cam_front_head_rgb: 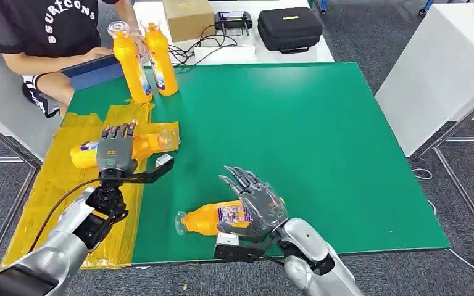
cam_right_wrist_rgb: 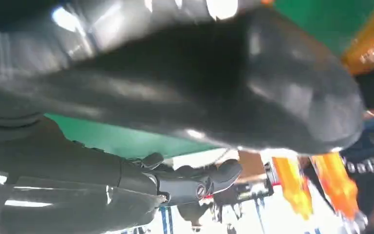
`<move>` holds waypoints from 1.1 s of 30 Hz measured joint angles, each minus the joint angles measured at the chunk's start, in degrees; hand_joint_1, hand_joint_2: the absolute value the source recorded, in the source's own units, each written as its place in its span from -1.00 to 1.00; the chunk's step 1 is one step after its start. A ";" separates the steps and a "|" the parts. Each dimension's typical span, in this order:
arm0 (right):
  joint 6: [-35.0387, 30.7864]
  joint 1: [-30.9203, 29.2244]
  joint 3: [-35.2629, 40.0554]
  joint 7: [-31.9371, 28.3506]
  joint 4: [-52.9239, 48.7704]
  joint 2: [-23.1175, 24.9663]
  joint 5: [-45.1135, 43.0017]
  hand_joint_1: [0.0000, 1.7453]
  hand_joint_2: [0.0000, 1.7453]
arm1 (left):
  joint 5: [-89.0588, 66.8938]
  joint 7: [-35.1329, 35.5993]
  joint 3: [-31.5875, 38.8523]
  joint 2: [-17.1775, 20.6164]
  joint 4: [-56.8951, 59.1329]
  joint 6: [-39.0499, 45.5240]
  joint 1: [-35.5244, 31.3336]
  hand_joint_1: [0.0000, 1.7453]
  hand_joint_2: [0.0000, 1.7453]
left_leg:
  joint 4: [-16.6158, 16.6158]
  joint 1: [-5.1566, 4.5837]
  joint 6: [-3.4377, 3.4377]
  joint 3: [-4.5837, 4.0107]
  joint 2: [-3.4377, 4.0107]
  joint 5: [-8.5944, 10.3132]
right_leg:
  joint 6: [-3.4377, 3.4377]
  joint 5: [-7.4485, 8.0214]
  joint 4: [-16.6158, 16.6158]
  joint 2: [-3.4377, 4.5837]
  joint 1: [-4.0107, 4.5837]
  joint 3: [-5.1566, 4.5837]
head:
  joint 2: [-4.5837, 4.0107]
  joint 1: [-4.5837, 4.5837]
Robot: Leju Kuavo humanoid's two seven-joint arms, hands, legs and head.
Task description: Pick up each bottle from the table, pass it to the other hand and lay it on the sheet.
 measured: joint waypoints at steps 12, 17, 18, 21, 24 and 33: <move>1.99 0.11 0.98 0.37 3.15 -2.78 1.14 -1.00 -1.00 | 0.00 0.39 4.48 -1.03 0.52 0.74 2.39 -1.00 1.00 | 0.00 0.00 0.00 -0.01 -0.11 -0.01 | 0.00 -0.01 0.00 -0.01 0.00 0.00 | 0.00 0.00; 2.88 0.11 1.49 0.87 3.56 -3.23 1.51 -1.00 -1.00 | -0.02 0.39 5.00 -1.29 0.52 0.90 2.69 -1.00 1.00 | 0.00 0.00 0.00 -0.01 -0.10 0.00 | 0.00 0.00 0.00 -0.01 0.00 0.00 | 0.00 0.00; 3.21 0.10 1.51 0.92 3.60 -3.32 1.62 -1.00 -1.00 | 0.00 0.39 5.05 -1.29 0.52 0.90 2.74 -1.00 1.00 | 0.00 0.00 0.00 -0.01 -0.11 0.00 | 0.00 0.00 0.00 -0.01 0.00 0.00 | 0.00 0.00; 4.96 0.05 1.73 1.85 3.97 -3.58 2.27 -1.00 -1.00 | 0.00 0.37 5.31 -1.42 0.42 0.90 2.99 -1.00 -1.00 | 0.00 0.00 0.00 -0.01 -0.11 0.00 | 0.00 0.00 0.00 -0.01 0.00 0.01 | 0.00 0.00; 5.90 -0.40 1.92 3.19 4.79 -3.65 2.82 -1.00 -1.00 | -0.02 0.24 5.77 -1.68 0.13 0.96 3.26 -1.00 -1.00 | 0.00 0.00 0.00 -0.01 -0.11 0.00 | 0.00 0.00 0.00 -0.01 0.00 0.00 | 0.00 -0.02; 5.40 -0.50 1.99 7.74 8.52 -3.69 6.51 -1.00 -1.00 | -0.02 -0.44 6.82 -1.84 -3.72 1.25 5.96 -1.00 -1.00 | 0.00 0.00 0.00 0.00 -0.12 -0.01 | 0.00 -0.01 -0.01 -0.01 0.00 0.01 | 0.00 0.00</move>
